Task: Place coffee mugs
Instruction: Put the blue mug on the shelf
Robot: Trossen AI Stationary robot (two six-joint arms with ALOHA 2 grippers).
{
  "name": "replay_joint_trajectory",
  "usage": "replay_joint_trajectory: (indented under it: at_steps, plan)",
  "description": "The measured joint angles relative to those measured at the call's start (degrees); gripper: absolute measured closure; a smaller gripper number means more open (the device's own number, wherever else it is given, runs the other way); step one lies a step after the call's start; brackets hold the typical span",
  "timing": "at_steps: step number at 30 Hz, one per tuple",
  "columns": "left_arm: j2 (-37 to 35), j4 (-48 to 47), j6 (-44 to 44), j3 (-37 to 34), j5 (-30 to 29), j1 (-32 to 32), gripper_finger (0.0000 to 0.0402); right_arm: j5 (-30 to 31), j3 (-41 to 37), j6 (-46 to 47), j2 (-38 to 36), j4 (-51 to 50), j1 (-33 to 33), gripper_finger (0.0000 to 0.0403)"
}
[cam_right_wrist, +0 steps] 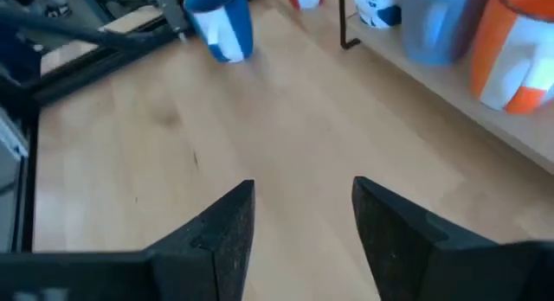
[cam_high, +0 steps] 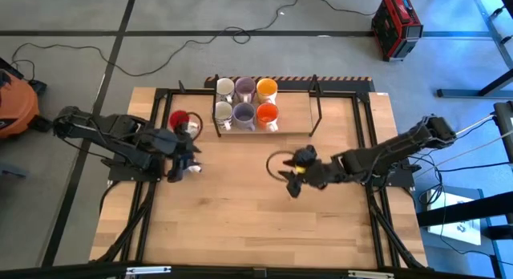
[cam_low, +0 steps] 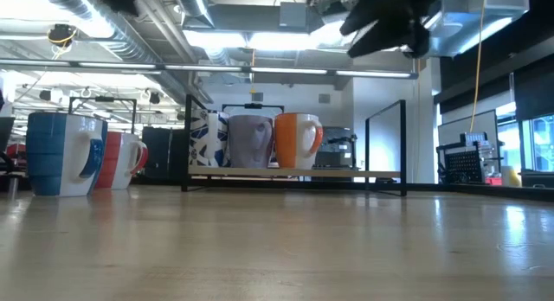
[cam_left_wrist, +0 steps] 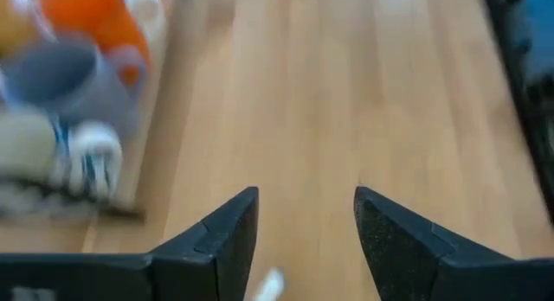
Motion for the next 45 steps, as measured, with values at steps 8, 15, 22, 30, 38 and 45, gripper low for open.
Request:
replay_joint_trajectory:
  at_steps: [8, 15, 22, 30, 38, 45]
  plan:
    - [0.0, -12.2, -12.6, -2.9, 6.0, 0.0, 0.0214, 4.9, 0.1, 0.6, 1.2, 1.1, 7.0, 0.0221]
    - [0.6, -10.8, -18.1, -12.3, 11.5, 0.0, 0.0214, 5.3, 0.1, -0.3, 1.2, 1.4, 7.7, 0.0221]
    - [3.7, -9.9, -15.3, -17.9, 9.7, 0.0, 0.0214, 6.2, 0.1, -1.5, 1.2, 1.2, 7.7, 0.0221]
    - [8.3, -6.6, -7.8, -18.9, 7.0, 0.0, 0.0227, 7.4, 0.1, -1.6, 1.2, 1.2, 7.7, 0.0221]
    - [12.5, -3.1, -0.6, -19.0, 7.7, 0.0, 0.0314, 6.3, 0.1, -0.4, 1.2, 1.6, 7.7, 0.0221]
    - [14.2, -1.0, 1.3, -17.6, 9.0, 0.1, 0.0385, 1.5, 0.1, 3.1, 1.2, 1.3, 7.7, 0.0221]
